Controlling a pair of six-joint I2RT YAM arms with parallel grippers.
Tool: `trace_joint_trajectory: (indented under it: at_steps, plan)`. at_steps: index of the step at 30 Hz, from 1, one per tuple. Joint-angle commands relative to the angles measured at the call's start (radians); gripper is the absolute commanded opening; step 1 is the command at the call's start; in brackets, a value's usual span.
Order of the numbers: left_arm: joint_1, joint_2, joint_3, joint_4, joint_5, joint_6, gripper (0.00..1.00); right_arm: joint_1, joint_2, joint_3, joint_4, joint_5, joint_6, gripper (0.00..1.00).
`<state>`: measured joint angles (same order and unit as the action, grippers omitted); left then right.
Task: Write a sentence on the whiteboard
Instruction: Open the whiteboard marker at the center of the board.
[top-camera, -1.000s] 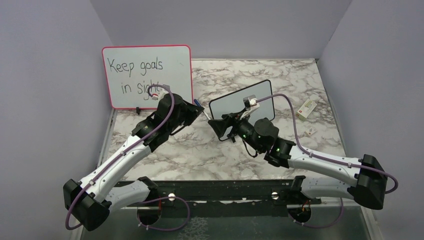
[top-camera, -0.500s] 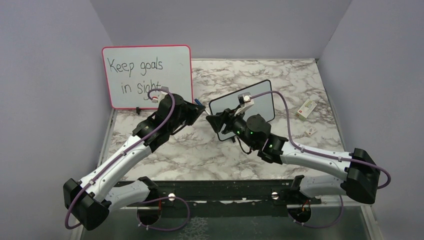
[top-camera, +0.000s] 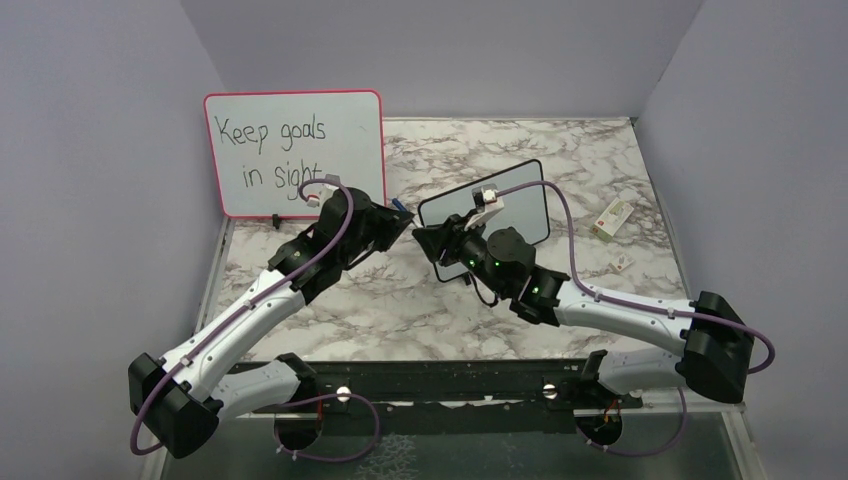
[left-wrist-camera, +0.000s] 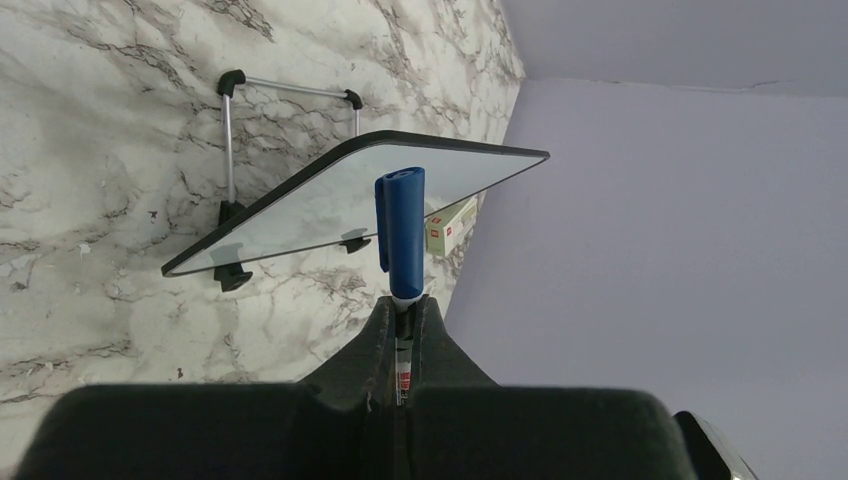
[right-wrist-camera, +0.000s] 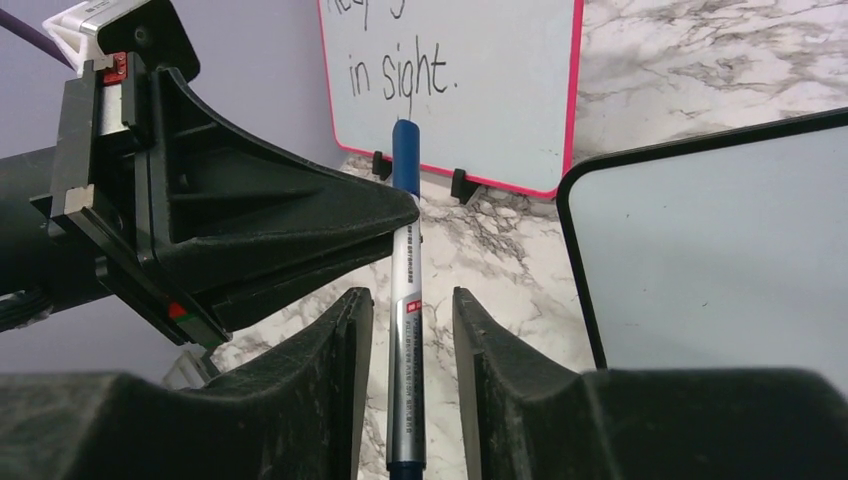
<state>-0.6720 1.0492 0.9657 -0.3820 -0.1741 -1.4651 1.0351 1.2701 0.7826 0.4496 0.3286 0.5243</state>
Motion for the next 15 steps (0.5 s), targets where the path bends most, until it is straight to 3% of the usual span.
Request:
trace_joint_trajectory:
  at_steps: [1, 5, 13, 15]
  plan:
    - [-0.01, 0.001, 0.008, 0.021, -0.008, -0.073, 0.0, 0.006, 0.011, 0.023, 0.047, 0.047, 0.012, 0.37]
    - [-0.012, 0.002, 0.005, 0.029, -0.004, -0.08, 0.0, 0.006, 0.018, 0.024, 0.049, 0.048, 0.016, 0.3]
    - [-0.016, -0.016, -0.016, 0.032, -0.015, -0.067, 0.0, 0.006, 0.001, 0.006, 0.045, 0.041, 0.014, 0.03]
    - [-0.015, -0.034, -0.037, 0.031, -0.031, -0.047, 0.07, 0.006, -0.014, -0.008, 0.042, 0.038, 0.02, 0.0]
